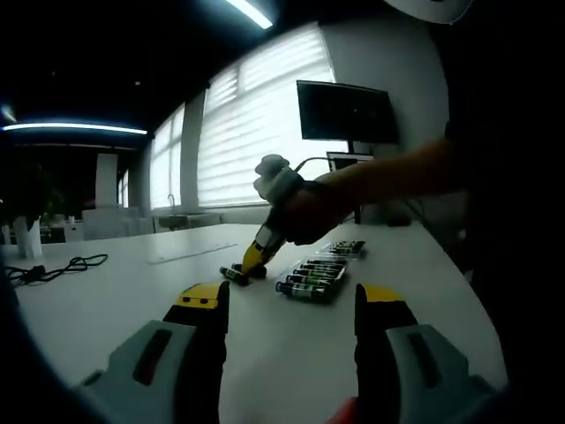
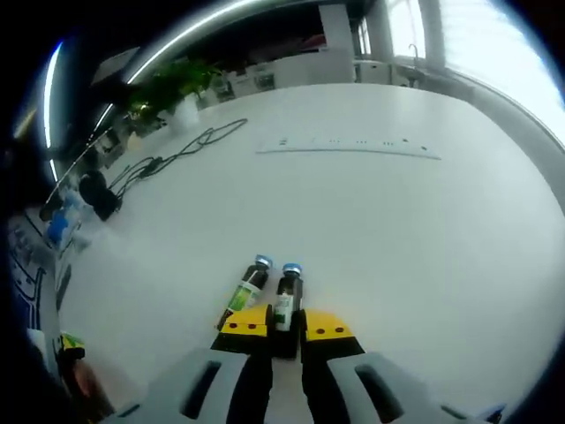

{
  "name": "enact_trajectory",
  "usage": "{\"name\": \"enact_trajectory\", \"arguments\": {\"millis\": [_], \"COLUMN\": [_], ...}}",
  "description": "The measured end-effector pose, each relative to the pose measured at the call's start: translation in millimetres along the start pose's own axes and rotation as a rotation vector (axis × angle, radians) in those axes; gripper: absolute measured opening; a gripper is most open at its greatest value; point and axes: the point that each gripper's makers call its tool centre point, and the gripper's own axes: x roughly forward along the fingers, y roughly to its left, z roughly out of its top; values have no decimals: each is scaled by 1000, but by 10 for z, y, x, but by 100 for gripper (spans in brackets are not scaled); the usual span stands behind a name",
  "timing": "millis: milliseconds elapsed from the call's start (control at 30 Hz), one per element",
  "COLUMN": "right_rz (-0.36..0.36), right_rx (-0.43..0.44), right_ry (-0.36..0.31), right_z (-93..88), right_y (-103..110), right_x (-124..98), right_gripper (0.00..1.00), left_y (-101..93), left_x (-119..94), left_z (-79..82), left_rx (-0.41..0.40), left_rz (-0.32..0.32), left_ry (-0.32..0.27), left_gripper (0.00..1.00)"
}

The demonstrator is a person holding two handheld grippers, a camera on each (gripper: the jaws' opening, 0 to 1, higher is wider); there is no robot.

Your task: Grip medicine bottles put into box

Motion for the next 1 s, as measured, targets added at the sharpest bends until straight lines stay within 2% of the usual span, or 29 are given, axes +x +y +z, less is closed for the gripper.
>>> {"name": "enact_trajectory", "arguments": {"millis": [333, 400, 700, 1000], "right_rz": [-3, 10, 38, 16], "right_rx": [14, 27, 68, 76], "right_ry": [-25, -52, -112, -184], "right_z": [-22, 3, 61, 65], "right_y": [-15, 3, 31, -94], "right_x": [-46, -81, -301, -656], "right_gripper": [7, 7, 7, 7], "left_y": [0, 3, 34, 9], "left_x": [6, 7, 6, 16], "left_z": [-15, -19, -8, -19], "left_rx": [-3, -4, -23, -13], "left_rz": [-1, 1, 10, 7], "left_ry": [4, 6, 1, 13], "left_gripper": [50, 50, 50, 50]}}
